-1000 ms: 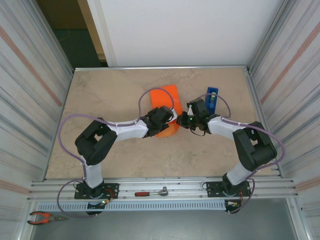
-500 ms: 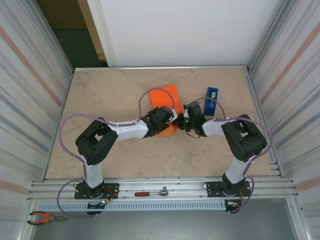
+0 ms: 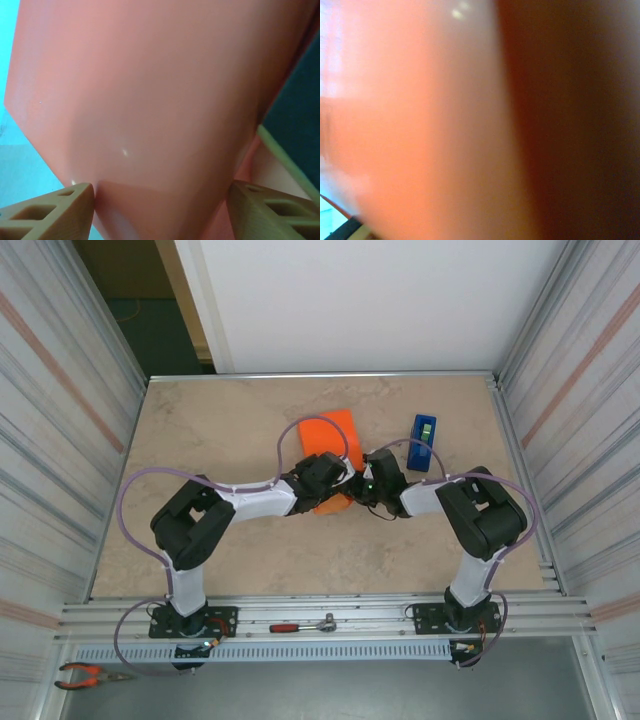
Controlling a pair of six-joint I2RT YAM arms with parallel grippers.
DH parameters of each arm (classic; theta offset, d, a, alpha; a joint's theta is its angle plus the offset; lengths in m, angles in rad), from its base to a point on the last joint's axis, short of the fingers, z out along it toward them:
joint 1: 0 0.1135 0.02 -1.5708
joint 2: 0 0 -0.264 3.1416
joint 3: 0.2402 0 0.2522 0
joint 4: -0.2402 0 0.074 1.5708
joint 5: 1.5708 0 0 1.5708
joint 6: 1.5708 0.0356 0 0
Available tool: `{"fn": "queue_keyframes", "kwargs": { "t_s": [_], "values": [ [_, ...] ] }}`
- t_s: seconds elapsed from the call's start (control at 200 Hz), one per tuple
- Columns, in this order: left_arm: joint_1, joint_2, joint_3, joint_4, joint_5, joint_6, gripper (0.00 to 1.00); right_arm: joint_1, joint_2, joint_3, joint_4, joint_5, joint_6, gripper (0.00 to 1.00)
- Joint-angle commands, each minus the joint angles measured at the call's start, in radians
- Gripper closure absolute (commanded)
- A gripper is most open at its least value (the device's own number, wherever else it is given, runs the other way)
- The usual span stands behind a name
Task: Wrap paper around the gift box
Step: Fold the wrapping paper for the gift box.
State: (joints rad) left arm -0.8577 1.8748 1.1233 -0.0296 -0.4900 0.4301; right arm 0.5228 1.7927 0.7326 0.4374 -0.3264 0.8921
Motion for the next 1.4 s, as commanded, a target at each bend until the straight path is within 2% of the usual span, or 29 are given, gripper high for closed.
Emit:
{"fn": "queue_keyframes", "kwargs": {
  "t_s": [0.0,0.266,0.451,0.586,0.646,0.737,0.822,1.393],
  "values": [
    [-0.017,0.053,-0.034,-0.089,0.099,-0.005,0.31,0.015,-0.014,-0.031,-0.046,-0.038,-0.002,0.60],
    [-0.016,0.049,-0.036,-0.089,0.099,-0.004,0.31,-0.031,-0.154,-0.038,-0.142,-0.087,-0.038,0.54],
    [-0.017,0.050,-0.037,-0.089,0.096,-0.004,0.31,-0.150,-0.282,-0.084,-0.224,-0.118,-0.061,0.52],
    [-0.016,0.051,-0.035,-0.090,0.097,-0.004,0.31,-0.255,-0.317,-0.114,-0.252,-0.139,-0.074,0.52],
    [-0.016,0.052,-0.035,-0.090,0.096,-0.004,0.31,-0.284,-0.311,-0.105,-0.286,-0.130,-0.080,0.58],
    [-0.015,0.052,-0.035,-0.090,0.096,-0.003,0.31,-0.297,-0.285,-0.074,-0.334,-0.113,-0.093,0.84],
    [-0.016,0.054,-0.034,-0.091,0.094,-0.002,0.31,-0.295,-0.245,-0.046,-0.340,-0.110,-0.095,1.00],
    [-0.017,0.062,-0.029,-0.090,0.098,0.003,0.31,-0.132,-0.053,0.107,-0.313,-0.063,-0.054,1.00]
  ]
}}
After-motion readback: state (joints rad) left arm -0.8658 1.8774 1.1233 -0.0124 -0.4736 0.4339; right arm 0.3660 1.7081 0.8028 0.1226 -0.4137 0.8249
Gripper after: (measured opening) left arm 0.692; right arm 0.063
